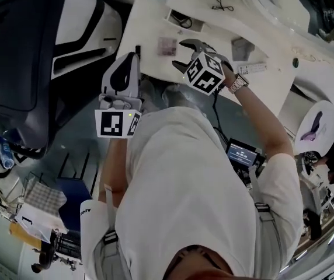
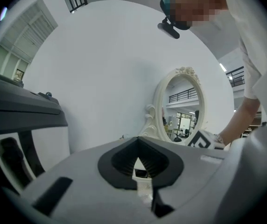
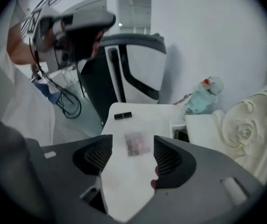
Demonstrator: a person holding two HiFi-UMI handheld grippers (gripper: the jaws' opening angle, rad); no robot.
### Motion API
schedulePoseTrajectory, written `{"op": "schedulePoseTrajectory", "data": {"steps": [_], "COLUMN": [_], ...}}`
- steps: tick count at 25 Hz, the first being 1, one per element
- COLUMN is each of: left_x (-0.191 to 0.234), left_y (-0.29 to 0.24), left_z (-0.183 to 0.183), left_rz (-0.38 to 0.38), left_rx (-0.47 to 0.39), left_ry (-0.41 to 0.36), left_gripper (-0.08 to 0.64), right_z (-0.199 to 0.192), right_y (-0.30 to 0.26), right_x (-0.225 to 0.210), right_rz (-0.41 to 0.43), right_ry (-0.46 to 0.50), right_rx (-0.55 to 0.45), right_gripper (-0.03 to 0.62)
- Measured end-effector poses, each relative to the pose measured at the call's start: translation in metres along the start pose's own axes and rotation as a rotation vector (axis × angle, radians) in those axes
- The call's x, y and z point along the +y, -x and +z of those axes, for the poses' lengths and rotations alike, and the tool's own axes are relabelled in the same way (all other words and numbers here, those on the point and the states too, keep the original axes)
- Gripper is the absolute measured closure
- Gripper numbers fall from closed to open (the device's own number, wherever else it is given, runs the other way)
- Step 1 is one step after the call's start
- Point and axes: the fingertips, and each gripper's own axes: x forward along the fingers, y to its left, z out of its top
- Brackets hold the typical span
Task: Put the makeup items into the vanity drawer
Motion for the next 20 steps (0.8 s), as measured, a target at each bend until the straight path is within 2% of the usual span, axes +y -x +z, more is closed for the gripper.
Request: {"op": "schedulePoseTrajectory", "data": {"steps": [3,5,8,13,16,17,18,20], "left_x": [0.021,0.030,0.039,0.043,0.043,0.044,0.045,0.047], "left_y": [0.012,0.028,0.040,0.042,0.041,0.040,0.040,0.040], "left_z": [-0.003,-0.007,-0.012,-0.017,-0.014,-0.013,-0.013,-0.012], "left_rz": [0.062,0.130,0.180,0.196,0.192,0.192,0.193,0.194], "left_rx": [0.010,0.029,0.046,0.056,0.051,0.049,0.048,0.049], "left_ry": [0.008,0.017,0.028,0.038,0.036,0.036,0.035,0.035], "left_gripper": [0.554,0.554,0.554,0.554,0.554,0.554,0.554,0.554], "right_z": [-0.028,-0.042,-0.049,-0.043,-0.024,-0.013,-0.001,0.020], "right_y": [-0.054,-0.082,-0.108,-0.125,-0.127,-0.127,-0.128,-0.132], "right_x": [0.002,0.006,0.000,-0.005,0.003,0.005,0.007,0.016], "right_rz": [0.037,0.068,0.056,0.055,0.075,0.069,0.061,0.069], "right_ry": [0.099,0.141,0.143,0.112,0.053,0.017,-0.028,-0.147], "right_rx": [0.141,0.205,0.227,0.226,0.190,0.162,0.131,0.087], "right_gripper": [0.253,0.239,0.233,0.217,0.224,0.254,0.286,0.310]}}
